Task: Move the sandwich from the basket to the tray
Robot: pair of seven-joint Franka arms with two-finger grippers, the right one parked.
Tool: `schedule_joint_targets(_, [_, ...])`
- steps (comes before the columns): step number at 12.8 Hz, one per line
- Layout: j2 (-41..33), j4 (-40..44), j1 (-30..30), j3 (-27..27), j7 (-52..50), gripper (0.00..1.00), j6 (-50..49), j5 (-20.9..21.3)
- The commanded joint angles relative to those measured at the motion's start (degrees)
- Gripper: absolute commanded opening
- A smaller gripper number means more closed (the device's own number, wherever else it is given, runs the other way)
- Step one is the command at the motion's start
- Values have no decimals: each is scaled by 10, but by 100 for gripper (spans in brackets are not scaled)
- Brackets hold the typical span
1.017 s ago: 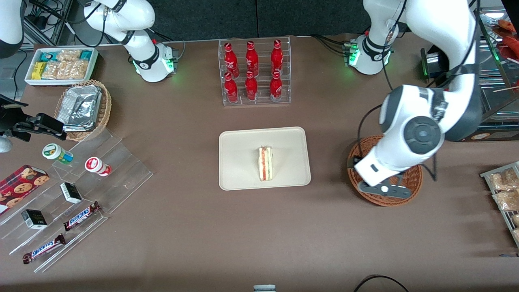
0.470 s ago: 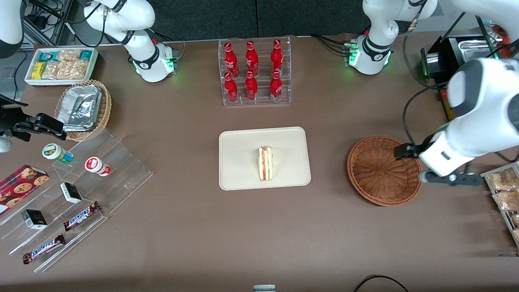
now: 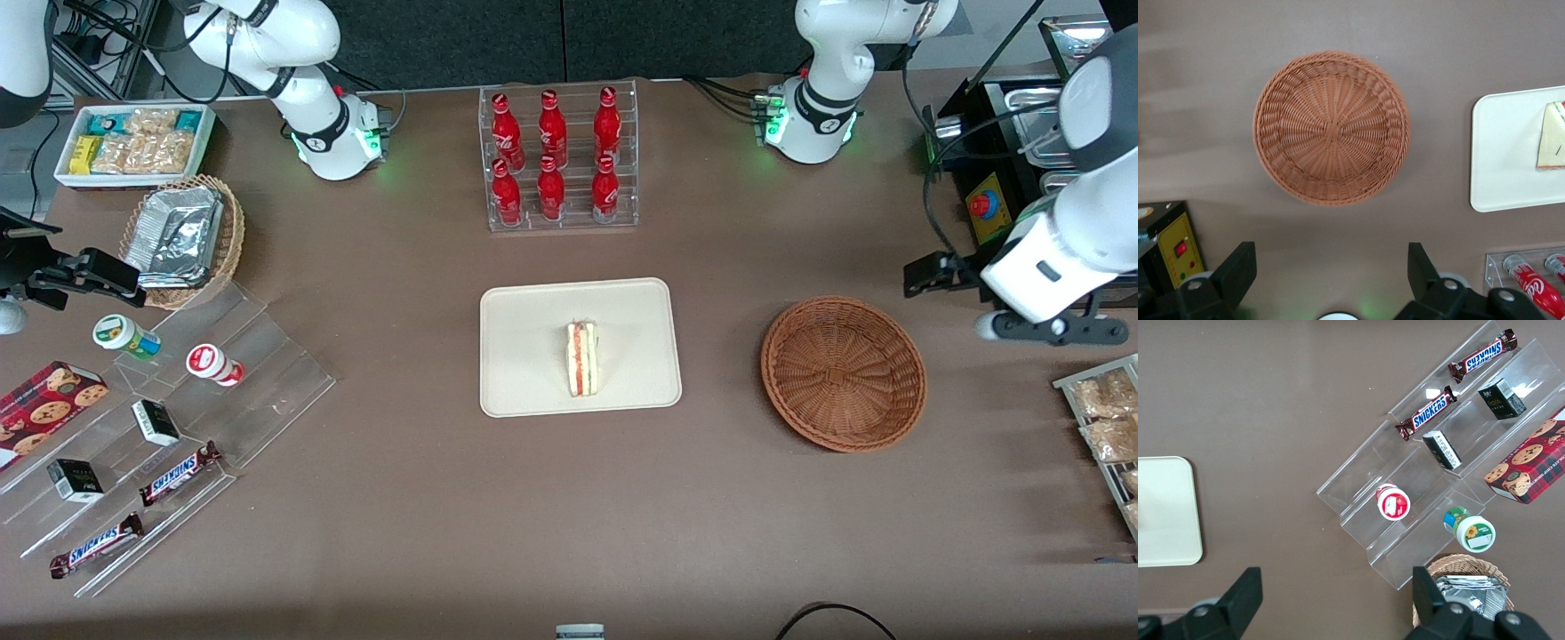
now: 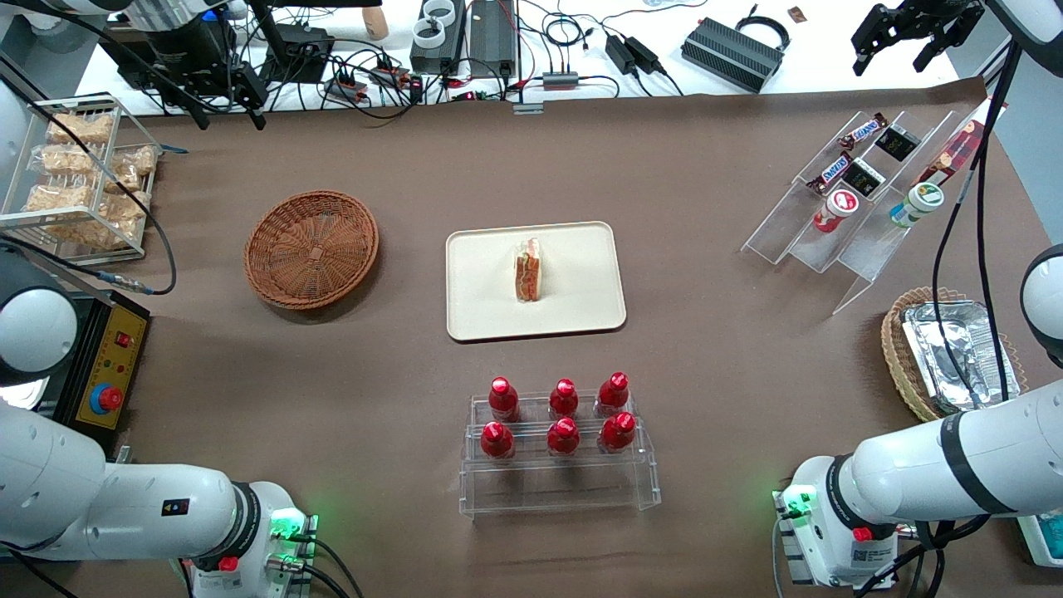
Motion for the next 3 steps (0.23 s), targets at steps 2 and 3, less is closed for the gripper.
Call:
schedule_joint_targets(2, [-68,-59,19,-13,3,100,-4,1])
schedule_joint_targets(3, [-71,-58,26,-13,3,100,-10,2])
